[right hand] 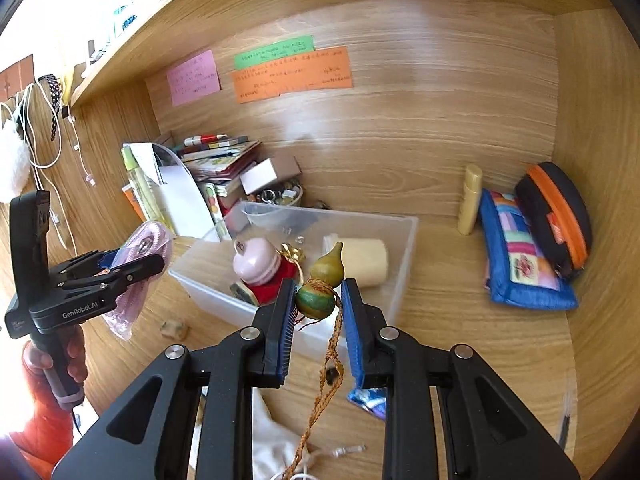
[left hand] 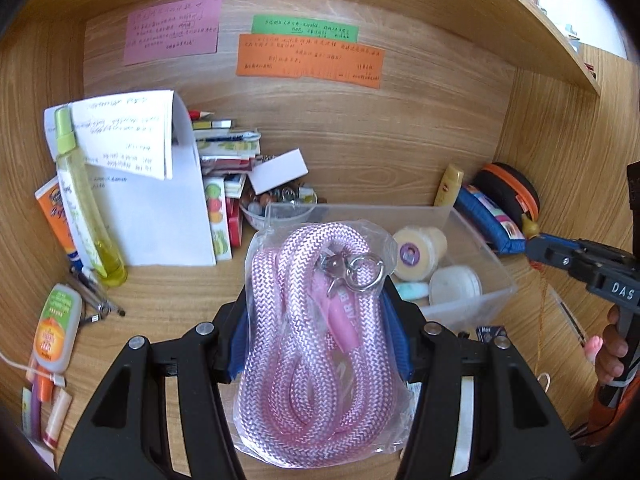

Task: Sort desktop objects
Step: 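Carry the rope bag and gourd pendant into the clear box and open both tools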

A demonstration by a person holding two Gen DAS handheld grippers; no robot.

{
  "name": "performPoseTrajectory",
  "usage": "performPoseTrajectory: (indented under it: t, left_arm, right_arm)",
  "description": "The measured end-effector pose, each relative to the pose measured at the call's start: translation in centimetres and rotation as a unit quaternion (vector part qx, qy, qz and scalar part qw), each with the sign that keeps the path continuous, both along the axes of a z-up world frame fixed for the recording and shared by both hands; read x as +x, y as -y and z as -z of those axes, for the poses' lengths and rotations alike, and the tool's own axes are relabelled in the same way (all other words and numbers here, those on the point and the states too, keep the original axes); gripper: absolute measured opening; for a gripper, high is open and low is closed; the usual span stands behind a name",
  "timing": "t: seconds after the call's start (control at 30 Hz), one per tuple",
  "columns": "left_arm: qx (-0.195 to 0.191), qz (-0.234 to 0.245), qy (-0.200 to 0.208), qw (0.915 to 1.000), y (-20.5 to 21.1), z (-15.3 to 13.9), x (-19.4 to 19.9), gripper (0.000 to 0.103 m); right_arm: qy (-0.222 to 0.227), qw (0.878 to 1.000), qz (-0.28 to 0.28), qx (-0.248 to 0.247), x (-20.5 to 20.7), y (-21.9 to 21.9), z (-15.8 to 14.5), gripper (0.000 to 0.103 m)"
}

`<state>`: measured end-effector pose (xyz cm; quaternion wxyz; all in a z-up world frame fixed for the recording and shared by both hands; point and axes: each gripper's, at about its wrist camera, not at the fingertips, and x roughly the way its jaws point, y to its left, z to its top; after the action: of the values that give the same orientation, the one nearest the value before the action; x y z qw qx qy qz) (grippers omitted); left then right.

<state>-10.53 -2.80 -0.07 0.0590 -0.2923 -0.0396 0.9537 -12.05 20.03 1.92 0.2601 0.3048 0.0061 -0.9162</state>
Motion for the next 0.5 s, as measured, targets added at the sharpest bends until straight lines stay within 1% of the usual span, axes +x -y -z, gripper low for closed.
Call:
performPoseTrajectory:
  t: [0.23,0.5]
  left_arm:
    - [-0.006,0.003,0.001,1.0,0.0,-0.5,-2.5,0.056]
    - [-0.002,0.009,0.008,0.9999,-0.1,-0.1,-5.2,0.056]
  right_arm:
    - [0.005,1.0,-0.02,0.004,-2.6,2.2,0.2,0.021]
    - [0.013,0.999,-0.038,0.015,-5.3,4.5,0.6,0.021]
